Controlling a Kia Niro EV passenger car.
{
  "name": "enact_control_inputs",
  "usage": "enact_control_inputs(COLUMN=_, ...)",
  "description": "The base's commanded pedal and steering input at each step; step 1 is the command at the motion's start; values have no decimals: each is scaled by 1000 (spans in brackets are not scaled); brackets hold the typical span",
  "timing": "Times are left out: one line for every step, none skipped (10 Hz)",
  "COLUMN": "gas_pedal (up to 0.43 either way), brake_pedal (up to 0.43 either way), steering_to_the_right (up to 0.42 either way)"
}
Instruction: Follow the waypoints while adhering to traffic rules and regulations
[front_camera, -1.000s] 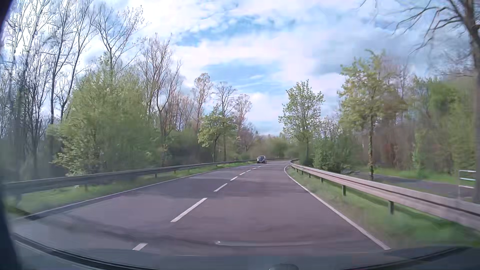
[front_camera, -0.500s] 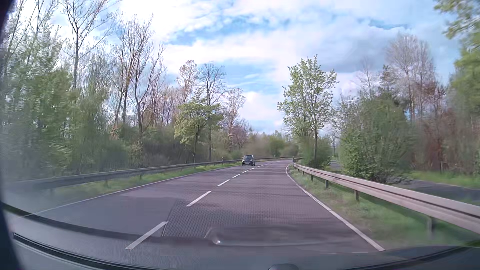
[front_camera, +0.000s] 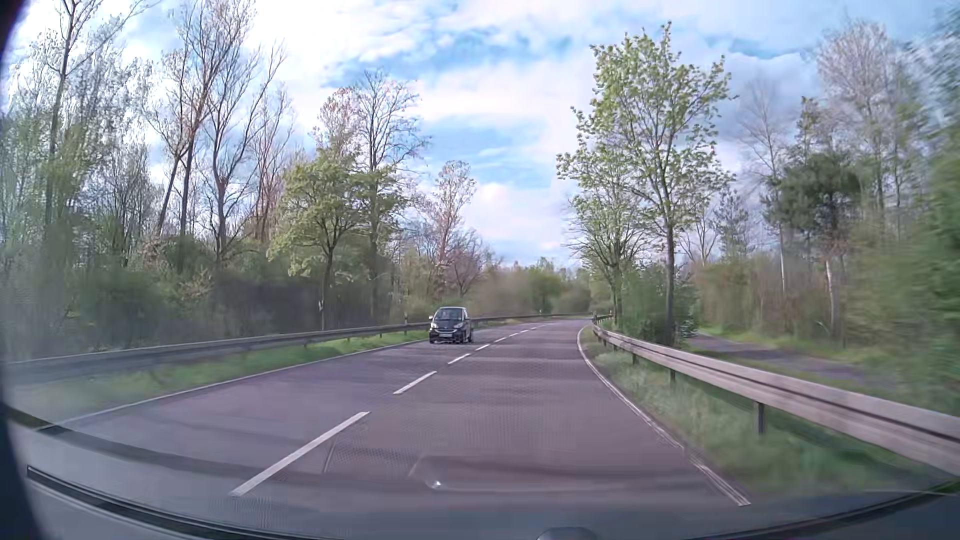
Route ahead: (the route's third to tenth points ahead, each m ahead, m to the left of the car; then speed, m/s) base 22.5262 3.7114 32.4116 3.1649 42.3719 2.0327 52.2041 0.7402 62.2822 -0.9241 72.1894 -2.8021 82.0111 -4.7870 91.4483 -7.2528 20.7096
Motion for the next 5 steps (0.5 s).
enact_control_inputs(gas_pedal=350, brake_pedal=0, steering_to_the_right=10)
enact_control_inputs(gas_pedal=350, brake_pedal=0, steering_to_the_right=10)
enact_control_inputs(gas_pedal=350, brake_pedal=0, steering_to_the_right=10)
enact_control_inputs(gas_pedal=339, brake_pedal=0, steering_to_the_right=10)
enact_control_inputs(gas_pedal=339, brake_pedal=0, steering_to_the_right=9)
